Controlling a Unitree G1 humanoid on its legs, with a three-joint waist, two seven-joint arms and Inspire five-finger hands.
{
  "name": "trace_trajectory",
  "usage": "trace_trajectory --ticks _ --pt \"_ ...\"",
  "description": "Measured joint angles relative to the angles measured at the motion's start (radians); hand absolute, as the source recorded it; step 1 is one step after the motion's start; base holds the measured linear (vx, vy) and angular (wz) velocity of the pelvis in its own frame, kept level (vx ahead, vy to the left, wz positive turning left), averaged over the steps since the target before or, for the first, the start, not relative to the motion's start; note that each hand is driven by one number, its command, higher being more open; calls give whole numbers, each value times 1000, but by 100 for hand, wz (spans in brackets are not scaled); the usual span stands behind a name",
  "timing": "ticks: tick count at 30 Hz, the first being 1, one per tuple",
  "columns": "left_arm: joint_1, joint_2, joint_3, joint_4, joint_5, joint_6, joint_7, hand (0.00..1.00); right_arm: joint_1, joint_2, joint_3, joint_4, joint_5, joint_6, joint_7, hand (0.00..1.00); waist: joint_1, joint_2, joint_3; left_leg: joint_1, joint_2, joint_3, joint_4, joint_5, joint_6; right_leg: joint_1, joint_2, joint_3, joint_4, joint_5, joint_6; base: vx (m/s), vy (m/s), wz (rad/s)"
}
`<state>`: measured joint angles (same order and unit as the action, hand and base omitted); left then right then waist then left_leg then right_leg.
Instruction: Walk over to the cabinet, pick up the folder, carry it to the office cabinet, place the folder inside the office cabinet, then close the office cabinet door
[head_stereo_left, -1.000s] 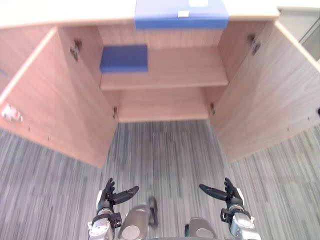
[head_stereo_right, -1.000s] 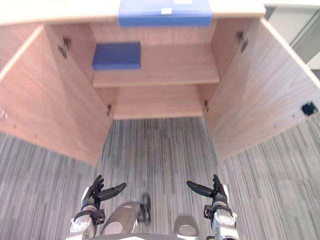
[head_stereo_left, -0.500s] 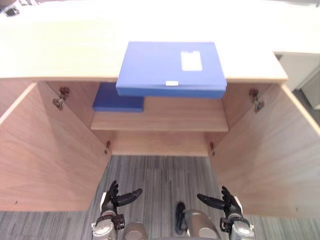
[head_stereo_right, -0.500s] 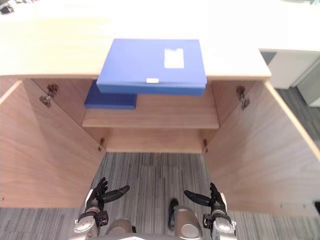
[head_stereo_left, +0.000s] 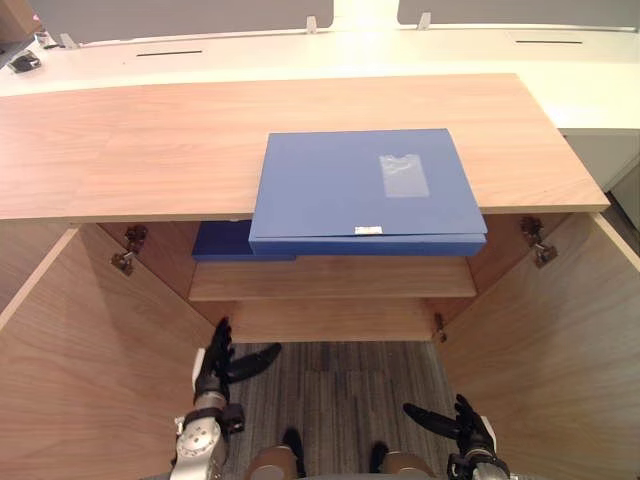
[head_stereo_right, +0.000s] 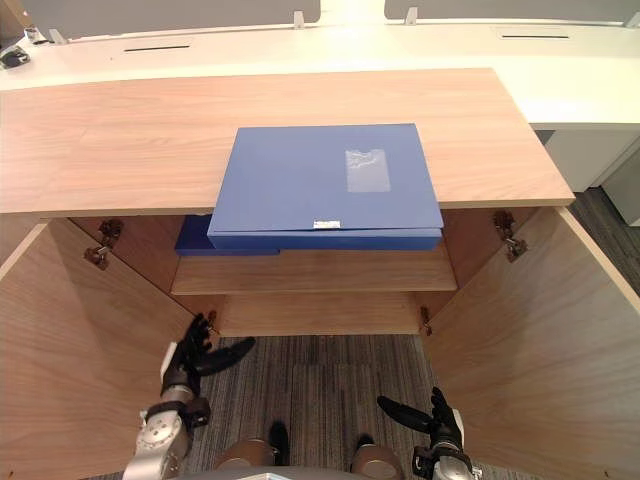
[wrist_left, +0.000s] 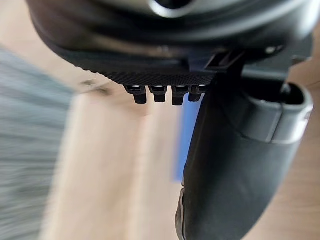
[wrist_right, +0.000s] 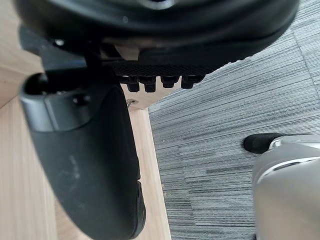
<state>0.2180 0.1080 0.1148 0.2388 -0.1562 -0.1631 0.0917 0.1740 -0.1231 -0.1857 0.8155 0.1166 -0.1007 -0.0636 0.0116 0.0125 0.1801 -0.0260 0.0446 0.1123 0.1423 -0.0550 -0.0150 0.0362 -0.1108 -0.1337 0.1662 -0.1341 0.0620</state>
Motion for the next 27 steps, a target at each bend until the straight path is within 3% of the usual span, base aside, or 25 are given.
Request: trace_trajectory --ticks 7,11,15,22,27 --pt "101 27 12 -404 119 -36 43 100 -4 -3 -3 0 -2 -21 -1 100 3 6 -27 24 -8 -13 -34 9 2 24 4 -7 -22 1 -1 2 -1 4" --pt "109 149 -37 -586 309 -86 76 100 -4 -9 1 11 -10 -23 0 100 3 9 -39 38 -9 -14 -36 9 2 40 5 0 -26 2 -2 -17 1 0" --pt "93 227 -98 -632 463 -121 78 100 1 -25 43 25 -41 -27 2 100 1 12 -57 61 -10 -6 -41 9 2 55 5 25 -28 4 -6 -27 11 -6" --pt "-6 346 -206 -625 683 -123 86 100 36 -29 99 32 -57 -37 14 100 -7 14 -81 93 -9 15 -109 43 -1 46 12 56 -32 10 -6 -53 -6 -10" --pt "-105 357 -286 -561 844 -105 113 100 34 -32 114 32 -65 -38 20 100 -24 13 -84 101 -8 37 -136 56 2 31 17 77 -35 20 -7 -5 -6 -14"
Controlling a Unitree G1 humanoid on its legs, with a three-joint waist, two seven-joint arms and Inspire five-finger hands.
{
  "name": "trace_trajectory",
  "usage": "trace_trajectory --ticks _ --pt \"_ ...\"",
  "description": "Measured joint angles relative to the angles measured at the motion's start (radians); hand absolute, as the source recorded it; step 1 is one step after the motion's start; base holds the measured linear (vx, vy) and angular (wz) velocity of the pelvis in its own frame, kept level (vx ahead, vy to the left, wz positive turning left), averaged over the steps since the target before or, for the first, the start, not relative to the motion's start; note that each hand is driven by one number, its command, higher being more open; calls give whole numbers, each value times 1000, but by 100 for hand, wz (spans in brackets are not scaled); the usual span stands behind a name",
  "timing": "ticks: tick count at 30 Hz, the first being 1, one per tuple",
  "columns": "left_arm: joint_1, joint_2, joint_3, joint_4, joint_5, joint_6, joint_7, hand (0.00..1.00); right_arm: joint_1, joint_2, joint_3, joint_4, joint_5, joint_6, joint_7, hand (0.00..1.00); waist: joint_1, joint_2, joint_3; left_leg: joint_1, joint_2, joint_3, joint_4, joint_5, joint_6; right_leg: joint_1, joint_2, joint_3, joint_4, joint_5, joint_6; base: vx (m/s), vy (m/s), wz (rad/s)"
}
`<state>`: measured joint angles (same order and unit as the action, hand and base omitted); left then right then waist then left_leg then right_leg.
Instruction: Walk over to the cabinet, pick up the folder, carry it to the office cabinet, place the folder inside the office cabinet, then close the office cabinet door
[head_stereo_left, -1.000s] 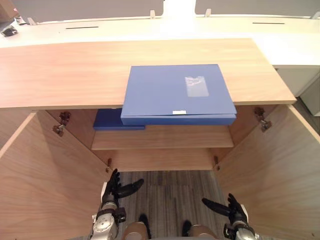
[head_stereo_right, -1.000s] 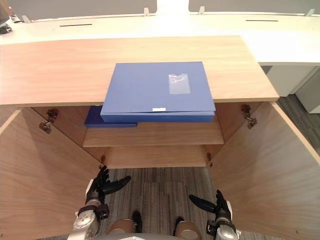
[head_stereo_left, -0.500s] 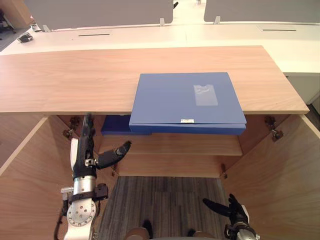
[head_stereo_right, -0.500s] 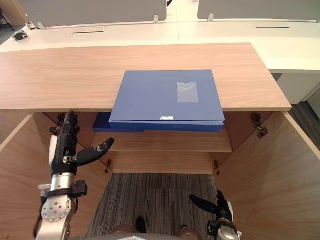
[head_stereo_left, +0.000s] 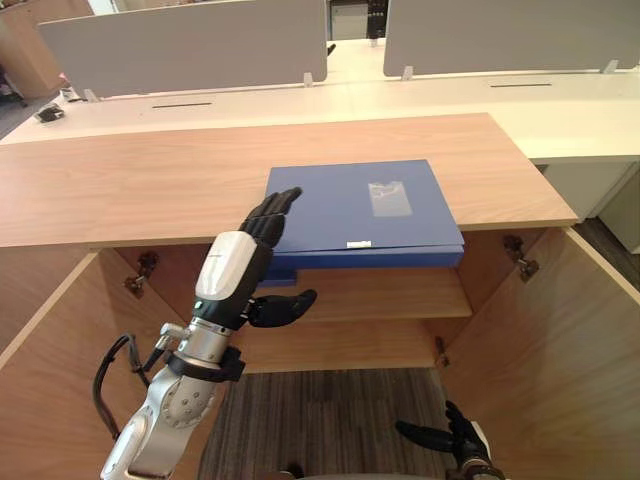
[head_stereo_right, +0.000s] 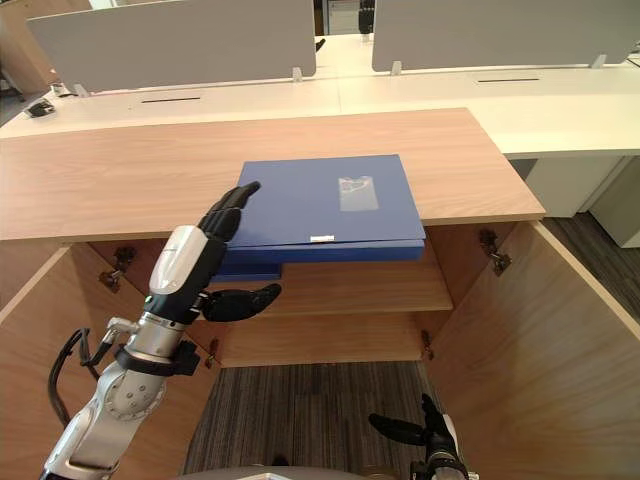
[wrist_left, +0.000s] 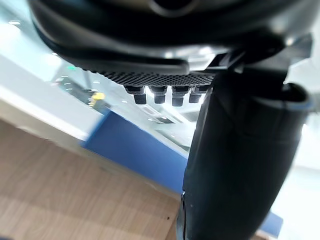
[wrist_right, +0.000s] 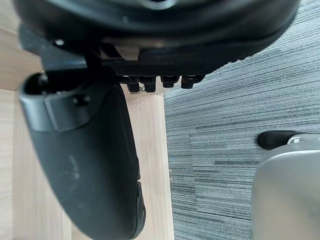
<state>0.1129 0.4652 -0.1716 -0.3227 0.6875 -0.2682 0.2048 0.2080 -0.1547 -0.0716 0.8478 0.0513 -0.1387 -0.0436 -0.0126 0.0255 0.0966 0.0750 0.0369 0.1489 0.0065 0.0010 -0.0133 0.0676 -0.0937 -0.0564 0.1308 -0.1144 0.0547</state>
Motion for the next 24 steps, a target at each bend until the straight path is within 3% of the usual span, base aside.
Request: trace_trajectory --ticks 2,3,11,16,19,24 --pt "-39 -4 -16 70 67 18 18 100 1 0 0 0 0 0 0 100 -11 1 -5 14 -1 4 -32 14 0 3 2 3 -16 7 -1 21 -2 -7" --pt "-64 -13 -20 109 94 37 26 0 1 0 0 0 0 0 0 100 -15 0 -6 20 -1 6 -46 20 0 3 3 4 -23 11 -2 17 -5 -5" --pt "-169 -49 -30 166 178 105 96 0 -4 1 3 0 3 -1 0 100 -25 -1 -17 51 -8 26 -94 32 3 23 4 16 -76 33 -1 16 3 -6" --pt "-221 -58 -19 161 172 96 103 0 -3 2 3 -1 5 -1 0 100 -32 -1 -17 50 -8 33 -94 32 3 27 4 23 -96 44 4 -7 -7 -5" --pt "-209 -85 -13 149 77 80 82 0 -4 2 3 -1 5 -1 0 100 -33 -1 -17 50 -6 38 -94 32 3 31 5 29 -108 52 5 -15 -16 -4" --pt "-98 -124 -46 -12 -83 38 12 0 1 8 -1 -66 8 3 -2 100 -30 -2 -17 43 -6 55 -94 31 2 16 5 49 -108 58 9 -23 -19 -10"
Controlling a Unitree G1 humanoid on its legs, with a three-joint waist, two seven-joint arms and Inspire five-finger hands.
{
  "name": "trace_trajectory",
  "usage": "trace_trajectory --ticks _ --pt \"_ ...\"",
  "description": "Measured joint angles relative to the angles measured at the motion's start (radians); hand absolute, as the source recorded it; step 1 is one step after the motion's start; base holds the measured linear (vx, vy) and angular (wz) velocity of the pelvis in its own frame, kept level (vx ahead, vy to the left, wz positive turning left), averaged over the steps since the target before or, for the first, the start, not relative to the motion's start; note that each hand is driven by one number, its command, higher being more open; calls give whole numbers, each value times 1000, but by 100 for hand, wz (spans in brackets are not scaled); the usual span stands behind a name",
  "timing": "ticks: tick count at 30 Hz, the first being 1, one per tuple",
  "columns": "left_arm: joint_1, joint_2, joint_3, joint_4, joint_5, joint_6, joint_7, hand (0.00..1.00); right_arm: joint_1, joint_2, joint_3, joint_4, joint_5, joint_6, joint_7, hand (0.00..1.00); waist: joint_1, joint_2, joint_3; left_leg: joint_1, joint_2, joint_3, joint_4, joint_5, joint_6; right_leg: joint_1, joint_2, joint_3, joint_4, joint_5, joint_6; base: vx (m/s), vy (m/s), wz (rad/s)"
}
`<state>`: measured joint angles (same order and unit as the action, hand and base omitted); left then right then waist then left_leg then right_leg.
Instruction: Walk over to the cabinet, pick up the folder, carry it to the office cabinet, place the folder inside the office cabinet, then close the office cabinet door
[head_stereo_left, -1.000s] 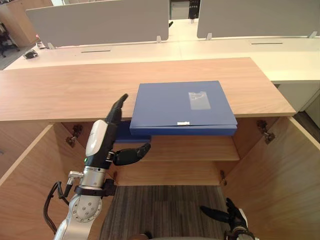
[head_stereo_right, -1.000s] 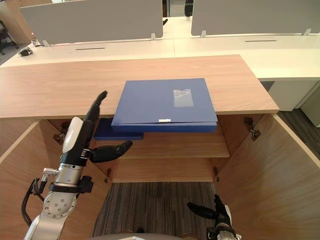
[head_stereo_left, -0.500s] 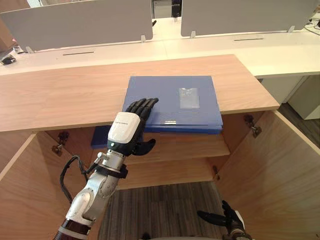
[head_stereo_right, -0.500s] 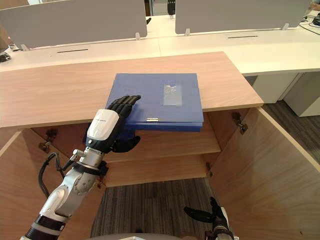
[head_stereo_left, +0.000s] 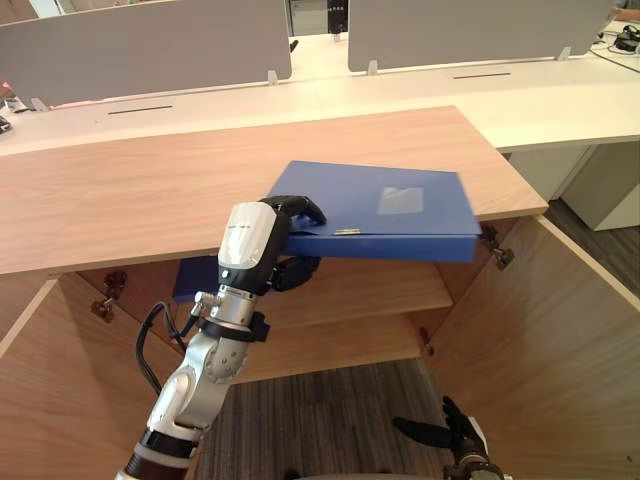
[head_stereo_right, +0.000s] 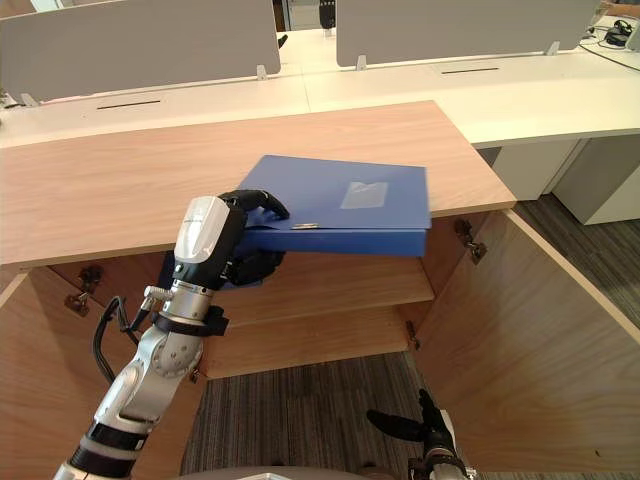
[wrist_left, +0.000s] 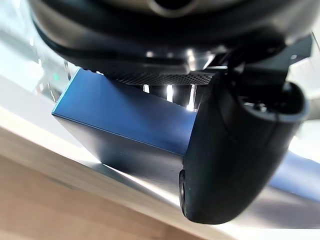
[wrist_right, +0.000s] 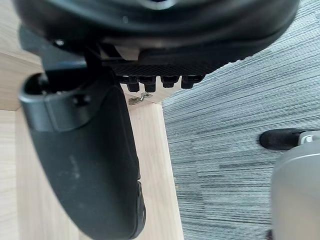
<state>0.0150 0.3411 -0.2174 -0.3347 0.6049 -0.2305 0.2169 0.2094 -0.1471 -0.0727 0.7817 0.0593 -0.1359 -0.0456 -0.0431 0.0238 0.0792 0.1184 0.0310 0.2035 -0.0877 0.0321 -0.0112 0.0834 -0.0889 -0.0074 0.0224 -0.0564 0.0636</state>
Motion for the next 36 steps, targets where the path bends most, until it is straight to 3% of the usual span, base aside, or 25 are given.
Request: trace_trajectory --ticks 6,12,14,17,21,29,30,36 --pt "166 -96 -50 -169 -301 -62 -55 0 38 61 -13 -358 108 -6 -20 100 -3 0 0 -4 3 23 0 -2 1 -19 5 26 14 3 2 -22 -24 -13" --pt "292 -150 10 -221 -690 -58 -128 0 93 132 -59 -771 138 -27 -48 100 0 -2 2 -4 4 33 0 -5 2 -25 7 36 14 7 4 -25 -24 -6" --pt "339 -171 56 -241 -881 -47 -161 0 108 131 -56 -985 136 -40 -55 100 2 -5 3 -4 4 42 0 -8 2 -29 7 45 14 8 6 -1 -21 -10" --pt "358 -181 76 -253 -993 -39 -184 0 92 113 -41 -1131 138 -78 -44 100 4 -7 4 -3 4 51 1 -12 3 -32 7 55 14 10 9 3 -20 -10" --pt "360 -160 62 -253 -1063 -22 -243 0 -3 20 12 -1191 166 -108 -3 100 4 -15 9 -3 3 54 5 -15 4 -31 5 60 14 13 14 -1 -8 -2" --pt "356 -38 -7 -225 -1147 5 -338 0 -165 -223 154 -1150 267 -114 69 100 23 -16 10 -4 2 45 9 -14 6 -24 1 52 14 15 18 -14 -17 3" --pt "352 -32 -7 -212 -1167 5 -338 0 -181 -249 165 -1133 275 -114 70 0 27 -16 9 -4 0 42 9 -13 7 -23 1 49 14 15 18 -30 -28 6" --pt "352 28 -7 -168 -1253 4 -338 0 -255 -366 241 -1042 366 -112 73 0 31 -16 9 -5 -2 29 8 -9 10 -18 -1 36 14 15 18 -21 -26 7"
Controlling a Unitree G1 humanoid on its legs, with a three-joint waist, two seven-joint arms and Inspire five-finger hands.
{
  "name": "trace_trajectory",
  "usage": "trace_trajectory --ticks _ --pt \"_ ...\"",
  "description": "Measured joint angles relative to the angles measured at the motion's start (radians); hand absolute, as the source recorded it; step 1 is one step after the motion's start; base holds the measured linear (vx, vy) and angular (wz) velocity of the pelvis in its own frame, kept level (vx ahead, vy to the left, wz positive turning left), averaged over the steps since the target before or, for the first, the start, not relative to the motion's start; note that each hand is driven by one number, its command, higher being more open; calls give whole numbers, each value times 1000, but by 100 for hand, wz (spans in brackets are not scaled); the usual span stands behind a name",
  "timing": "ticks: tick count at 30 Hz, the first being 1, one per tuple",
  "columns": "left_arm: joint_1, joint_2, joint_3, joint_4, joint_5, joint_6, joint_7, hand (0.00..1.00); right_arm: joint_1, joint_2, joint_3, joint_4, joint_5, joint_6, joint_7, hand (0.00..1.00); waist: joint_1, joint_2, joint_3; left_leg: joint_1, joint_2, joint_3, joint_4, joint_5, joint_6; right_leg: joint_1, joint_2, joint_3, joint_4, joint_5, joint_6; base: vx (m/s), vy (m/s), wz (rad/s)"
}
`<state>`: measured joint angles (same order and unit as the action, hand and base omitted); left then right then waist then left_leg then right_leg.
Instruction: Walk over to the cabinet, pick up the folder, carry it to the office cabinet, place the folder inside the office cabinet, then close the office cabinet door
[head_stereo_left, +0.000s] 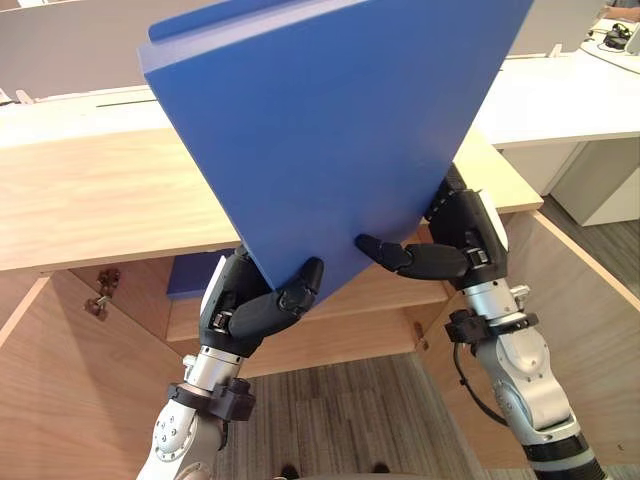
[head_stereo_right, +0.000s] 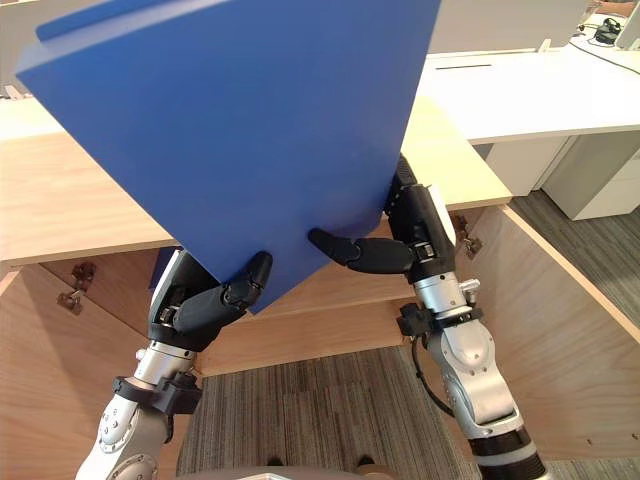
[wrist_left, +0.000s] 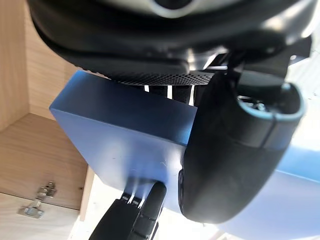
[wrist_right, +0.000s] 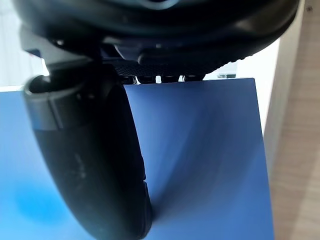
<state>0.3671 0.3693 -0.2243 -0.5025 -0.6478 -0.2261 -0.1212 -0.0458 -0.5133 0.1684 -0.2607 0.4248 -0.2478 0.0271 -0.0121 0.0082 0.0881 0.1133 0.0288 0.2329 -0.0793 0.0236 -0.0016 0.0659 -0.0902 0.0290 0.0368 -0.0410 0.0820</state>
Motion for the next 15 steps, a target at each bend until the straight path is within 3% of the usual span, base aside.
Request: trace_trajectory --ticks 7,8,12,15 --pt "0 48 29 36 -7 -2 9 0 -24 -91 37 18 65 3 27 0 9 2 -10 -3 0 -11 0 2 0 2 0 -9 0 0 0 -17 -33 4" --pt "0 49 38 38 -1 -2 9 100 -24 -91 37 19 65 4 31 0 10 2 -13 -4 0 -16 0 4 0 4 -1 -13 0 0 0 -20 -41 13" --pt "0 32 74 43 22 -1 22 100 -24 -65 41 12 65 3 78 0 18 2 -25 -8 0 -31 -4 10 0 5 -1 -28 0 0 0 -24 -36 12" --pt "0 -33 128 43 35 -2 31 100 -24 -7 61 4 59 3 103 0 28 2 -26 -8 0 -38 -7 17 0 8 -1 -35 0 0 0 -34 -32 8"
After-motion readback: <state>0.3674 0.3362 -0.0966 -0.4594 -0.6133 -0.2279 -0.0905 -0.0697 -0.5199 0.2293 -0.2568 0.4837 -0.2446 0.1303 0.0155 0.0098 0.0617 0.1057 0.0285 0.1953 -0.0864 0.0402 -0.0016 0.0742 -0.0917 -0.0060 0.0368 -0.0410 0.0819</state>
